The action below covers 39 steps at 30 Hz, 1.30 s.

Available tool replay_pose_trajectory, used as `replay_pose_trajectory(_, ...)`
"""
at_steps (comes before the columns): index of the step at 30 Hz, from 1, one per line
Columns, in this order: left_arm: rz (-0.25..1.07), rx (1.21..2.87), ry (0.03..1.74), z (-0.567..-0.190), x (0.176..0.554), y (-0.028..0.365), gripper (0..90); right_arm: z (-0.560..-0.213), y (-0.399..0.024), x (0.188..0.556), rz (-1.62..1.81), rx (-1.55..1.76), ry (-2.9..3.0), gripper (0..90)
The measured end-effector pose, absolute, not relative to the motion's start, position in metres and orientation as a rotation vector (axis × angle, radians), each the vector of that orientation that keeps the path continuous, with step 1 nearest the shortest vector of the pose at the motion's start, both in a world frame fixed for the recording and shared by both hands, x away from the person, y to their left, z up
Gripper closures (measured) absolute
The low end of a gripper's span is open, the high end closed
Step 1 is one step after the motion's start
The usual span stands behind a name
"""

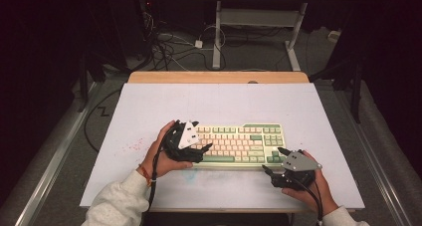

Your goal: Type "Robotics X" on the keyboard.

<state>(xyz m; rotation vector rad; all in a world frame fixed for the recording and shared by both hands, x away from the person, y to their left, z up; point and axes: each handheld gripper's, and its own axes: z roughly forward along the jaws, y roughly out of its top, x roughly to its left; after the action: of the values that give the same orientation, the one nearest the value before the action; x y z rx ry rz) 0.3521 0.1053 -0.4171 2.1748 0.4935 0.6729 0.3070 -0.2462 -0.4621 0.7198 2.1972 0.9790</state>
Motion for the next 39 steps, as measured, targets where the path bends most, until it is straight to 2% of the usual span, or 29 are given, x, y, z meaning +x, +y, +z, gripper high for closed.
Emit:
replay_pose_trajectory(18, 0.784, 2.167, 0.513, -0.426, 0.327, 0.148, 19.6, -0.456, -0.247, 0.309, 1.006, 0.735, 2.175, 26.7)
replay_pose_trajectory(21, 0.798, 2.173, 0.528, -0.430, 0.323, 0.155, 19.6, -0.452, -0.249, 0.309, 1.040, 0.737, 2.163, 34.1)
replay_pose_trajectory(28, 0.799, 2.199, 0.576, -0.442, 0.316, 0.172, 18.8, -0.443, -0.247, 0.316, 1.079, 0.718, 2.201, 43.2)
replay_pose_trajectory(34, 0.834, 2.252, 0.624, -0.454, 0.311, 0.184, 18.4, -0.437, -0.238, 0.324, 1.083, 0.702, 2.234, 61.8)
replay_pose_trajectory(39, 0.806, 2.261, 0.660, -0.462, 0.306, 0.195, 18.2, -0.435, -0.228, 0.332, 1.071, 0.690, 2.288, 76.4)
